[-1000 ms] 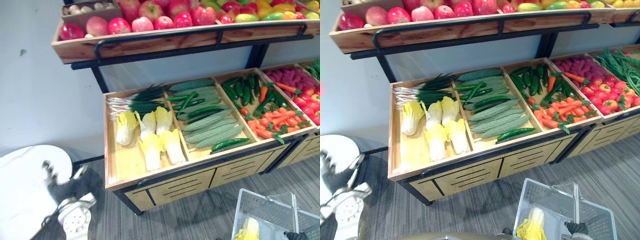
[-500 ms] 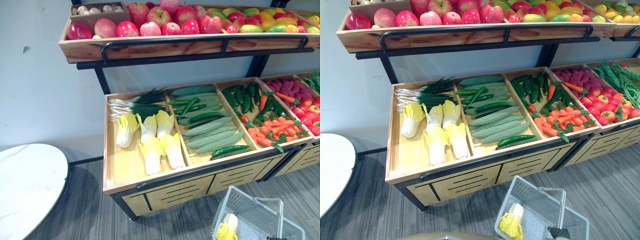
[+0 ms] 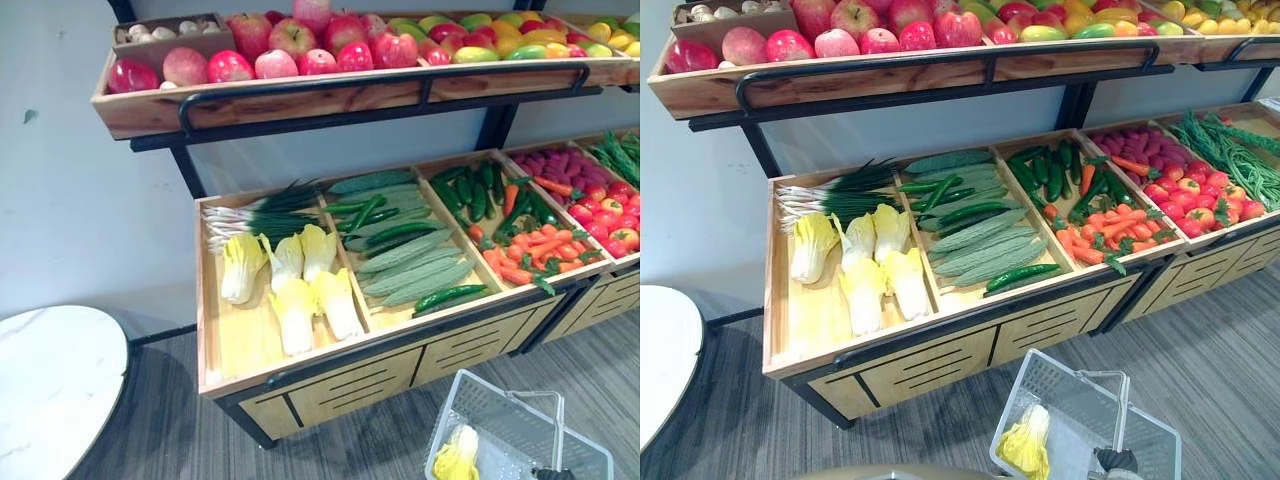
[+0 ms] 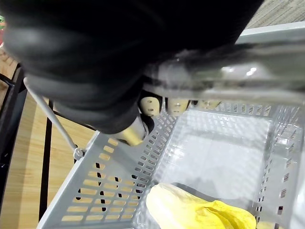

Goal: Pick vegetable in the basket

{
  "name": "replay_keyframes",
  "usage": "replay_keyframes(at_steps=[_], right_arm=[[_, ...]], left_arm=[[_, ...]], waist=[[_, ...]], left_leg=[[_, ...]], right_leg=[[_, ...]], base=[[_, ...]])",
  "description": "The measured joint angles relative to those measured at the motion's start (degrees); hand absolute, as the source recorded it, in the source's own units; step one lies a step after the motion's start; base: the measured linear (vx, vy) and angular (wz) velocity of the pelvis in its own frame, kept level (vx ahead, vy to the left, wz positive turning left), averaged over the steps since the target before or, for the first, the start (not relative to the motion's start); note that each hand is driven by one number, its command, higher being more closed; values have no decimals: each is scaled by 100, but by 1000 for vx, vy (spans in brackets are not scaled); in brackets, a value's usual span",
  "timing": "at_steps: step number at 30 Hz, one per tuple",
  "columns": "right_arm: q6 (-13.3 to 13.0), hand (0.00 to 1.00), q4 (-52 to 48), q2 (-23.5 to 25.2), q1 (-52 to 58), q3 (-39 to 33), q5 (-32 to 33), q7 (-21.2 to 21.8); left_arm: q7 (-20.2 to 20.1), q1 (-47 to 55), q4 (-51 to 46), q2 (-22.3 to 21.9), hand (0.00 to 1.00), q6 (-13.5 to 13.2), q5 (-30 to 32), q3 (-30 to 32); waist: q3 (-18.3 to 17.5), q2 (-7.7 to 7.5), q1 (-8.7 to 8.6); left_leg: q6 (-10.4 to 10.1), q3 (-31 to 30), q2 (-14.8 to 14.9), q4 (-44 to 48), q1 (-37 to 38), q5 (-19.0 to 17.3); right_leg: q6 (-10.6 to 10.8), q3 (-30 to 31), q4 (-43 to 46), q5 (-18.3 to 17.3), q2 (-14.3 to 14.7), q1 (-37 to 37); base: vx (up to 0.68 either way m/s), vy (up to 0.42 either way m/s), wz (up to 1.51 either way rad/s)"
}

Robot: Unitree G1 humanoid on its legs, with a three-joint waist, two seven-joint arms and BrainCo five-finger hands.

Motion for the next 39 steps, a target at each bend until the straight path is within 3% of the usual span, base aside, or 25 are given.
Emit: replay_keyframes(at_steps=[3, 7, 11, 14, 15, 16, 18, 19, 20, 22, 23, 24, 25, 26, 27, 29, 30, 31, 33, 35, 38, 39], right_arm=[[-2, 100, -2, 0, -49, -11, 22, -46], [2, 100, -53, 13, -53, -75, 401, -193], [-80, 100, -377, 158, 19, -125, 584, -211], [-193, 100, -779, 363, 168, -53, 617, -205], [-218, 100, -910, 407, 147, 65, 576, -186], [-332, 100, -1012, 440, 42, 193, 560, -147], [-400, 100, -937, 466, 3, 236, 532, -157], [-503, 100, -894, 484, -5, 347, 333, -156], [-576, 100, -896, 486, -41, 434, 291, -164], [-692, 100, -814, 499, -194, 653, 92, -199], [-707, 100, -610, 504, -352, 766, -22, -192], [-717, 100, -601, 448, -417, 785, -70, -187], [-754, 100, -511, 486, -518, 822, -112, -182], [-756, 100, -364, 551, -603, 972, -130, -104], [-756, 100, -352, 571, -660, 1060, -137, -73], [-763, 100, -455, 567, -709, 1360, -308, 12], [-767, 100, -498, 555, -667, 1380, -319, 21], [-775, 100, -578, 506, -582, 1376, -315, 14], [-771, 100, -750, 485, -333, 1319, -311, -39], [-748, 100, -857, 445, -120, 1284, -294, -143], [-745, 100, -925, 424, -44, 1278, -226, -212], [-752, 100, -922, 385, -146, 1342, -248, -200]], left_arm=[[-144, -1, 0, -16, 0, -68, -221, -99], [-282, -89, -4, -14, 0, -226, -77, -470], [-313, -286, -7, 66, 0, -161, 203, -790], [-317, -454, -95, 210, 0, -16, 364, -873], [-312, -410, -199, 261, 0, 29, 362, -869], [-298, -447, -318, 315, 0, 40, 347, -872], [-250, -468, -394, 474, 0, 75, 316, -867], [-198, -412, -412, 483, 0, 77, 302, -835], [-189, -387, -419, 464, 0, 79, 302, -784], [-189, -374, -382, 317, 0, 134, 352, -547], [-184, -359, -373, 249, 0, 131, 364, -533], [-176, -330, -382, 155, 0, 117, 374, -528], [-164, -335, -400, 92, 0, 76, 468, -534], [-147, -350, -391, 178, 0, 95, 474, -536], [-144, -350, -390, 174, 0, 104, 475, -534], [-123, -360, -350, 97, 0, 155, 474, -583], [-106, -399, -332, 92, 0, 157, 474, -648], [-98, -503, -321, 67, 0, 159, 475, -775], [-106, -577, -343, 69, 0, 153, 475, -963], [-197, -645, -339, 68, 0, 157, 489, -1209], [-268, -584, -339, -41, 0, 148, 572, -1445], [-259, -483, -341, -112, 0, 142, 569, -1443]], waist=[[67, 19, 6], [257, 16, -10], [488, -31, -58], [518, 22, -74], [533, 208, -44], [722, 157, -85], [781, 85, -70], [757, 40, -44], [770, 17, -34], [834, -31, 6], [761, 48, 122], [771, 168, 132], [874, 72, 99], [906, -61, 235], [908, -135, 326], [908, -186, 294], [922, -156, 248], [963, -28, 166], [944, 31, -34], [939, 72, -73], [952, 8, -34], [943, 22, 41]], left_leg=[[36, 88, 8, 131, -18, -127], [130, 131, 157, 1367, -364, -832], [236, 249, 182, 1726, -399, -1129], [356, 602, 246, 1658, -393, -1094], [495, 913, 433, 1487, -396, -994], [524, 1108, 452, 1465, -386, -977], [565, 1444, 452, 1450, -296, -952], [565, 1671, 455, 1522, -312, -952], [567, 1809, 443, 1566, -308, -951], [830, 2087, 543, 2100, -502, -793], [647, 2034, 493, 1688, -710, -884], [779, 2139, 543, 1152, -688, -279], [735, 2483, 408, 1053, -509, -400], [779, 2896, 386, 1236, -531, -450], [783, 3101, 417, 1333, -531, -454], [718, 3555, 572, 1673, -523, -501], [671, 3555, 632, 1755, -541, -539], [637, 3552, 778, 1888, -551, -567], [601, 3506, 923, 1962, -617, -547], [536, 3479, 1034, 2044, -621, -483], [432, 2452, 951, 2146, -735, -189], [363, 1736, 806, 2083, -744, -76]], right_leg=[[47, 98, 159, -101, -15, -92], [199, 330, 1398, -686, -207, -537], [301, 722, 2050, -606, -295, -840], [126, 935, 2014, 133, -94, -1167], [-9, 852, 1803, 390, 14, -1157], [-341, 571, 3092, -228, -48, -1419], [-658, 181, 4277, -615, -173, -1448], [-713, -134, 4405, -654, -262, -1320], [-723, -281, 4203, -680, -293, -1310], [-802, -694, 2983, -462, -119, -915], [-726, -661, 1899, -249, 70, -581], [-736, -925, 2183, -498, 53, -592], [-449, -1449, 3048, -1084, -277, -513], [-379, -1745, 2799, -1239, -486, -268], [-353, -1856, 2519, -1235, -472, -200], [-219, -1851, 1373, -1141, -148, 37], [-196, -1786, 1164, -1125, -63, 84], [-215, -1726, 986, -1018, 89, 138], [-266, -1717, 843, -1006, 237, 134], [-284, -1610, 792, -1051, 342, 96], [-341, -1081, 794, -1043, 397, -89], [-373, -684, 846, -1000, 415, -251]], base=[[0, 9, -16], [15, 38, -10], [26, 107, -18], [-19, 183, -51], [-45, 141, -84], [-50, 90, -84], [-19, 81, -84], [9, 54, -108], [-18, 48, -133], [-124, 6, -147], [-261, -43, -140], [-293, -30, -147], [-189, -61, -147], [-103, -84, -153], [-77, -154, -174], [-82, -224, -153], [-81, -239, -88], [-75, -159, -37], [-140, -151, -17], [-164, -119, -23], [-145, -123, -81], [-101, -105, -156]])
